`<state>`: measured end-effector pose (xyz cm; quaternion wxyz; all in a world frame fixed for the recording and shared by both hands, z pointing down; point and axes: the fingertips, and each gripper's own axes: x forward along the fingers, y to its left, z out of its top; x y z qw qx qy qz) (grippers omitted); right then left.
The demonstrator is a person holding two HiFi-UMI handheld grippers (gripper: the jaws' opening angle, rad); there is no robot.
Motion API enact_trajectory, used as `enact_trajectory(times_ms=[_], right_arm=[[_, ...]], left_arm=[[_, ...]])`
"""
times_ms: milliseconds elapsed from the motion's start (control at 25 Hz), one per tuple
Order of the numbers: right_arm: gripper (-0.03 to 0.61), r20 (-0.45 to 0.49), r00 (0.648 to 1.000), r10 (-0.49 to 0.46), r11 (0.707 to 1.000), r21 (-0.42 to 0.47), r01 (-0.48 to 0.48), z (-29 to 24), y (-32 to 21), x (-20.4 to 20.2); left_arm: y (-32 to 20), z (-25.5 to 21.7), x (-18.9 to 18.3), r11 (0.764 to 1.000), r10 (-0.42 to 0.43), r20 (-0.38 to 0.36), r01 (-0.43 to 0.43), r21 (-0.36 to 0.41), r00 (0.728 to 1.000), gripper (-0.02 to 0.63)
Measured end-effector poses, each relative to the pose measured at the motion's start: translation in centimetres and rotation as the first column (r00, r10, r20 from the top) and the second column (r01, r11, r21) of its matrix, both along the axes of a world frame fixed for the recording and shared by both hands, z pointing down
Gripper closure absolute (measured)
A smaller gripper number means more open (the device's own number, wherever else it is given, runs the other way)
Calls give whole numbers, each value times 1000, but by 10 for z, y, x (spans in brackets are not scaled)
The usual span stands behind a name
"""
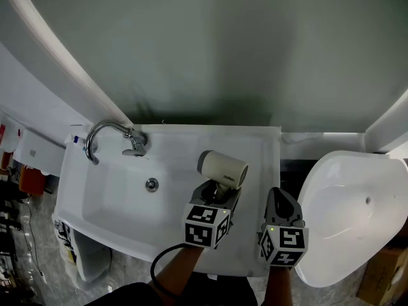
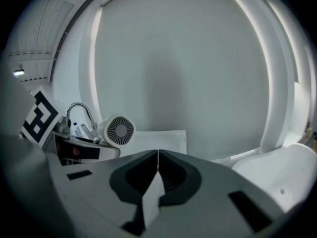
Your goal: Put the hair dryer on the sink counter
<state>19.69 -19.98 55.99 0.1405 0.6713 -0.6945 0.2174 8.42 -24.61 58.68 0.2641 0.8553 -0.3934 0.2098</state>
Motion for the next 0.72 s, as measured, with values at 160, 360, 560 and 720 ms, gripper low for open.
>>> enact_trajectory(times_ms=[160,360,560,720], right_arm=[[557,11,1000,6,1000,-14,-6,9,-4,3],[557,26,1000,13,999,-37,-12,20,-9,6],[557,37,999,23,999,-50,-21,26,-14,11],[557,46,999,22,998,-56,-19,30,-20,10]], left_arm=[[1,18,6,999,4,15,-4,-38,1000,382],[-2,35,14,997,18,48,-14,-74,999,382],[-7,47,20,992,34,82,-24,-122,996,382],[-11,60,21,985,35,122,-13,-175,992,380]])
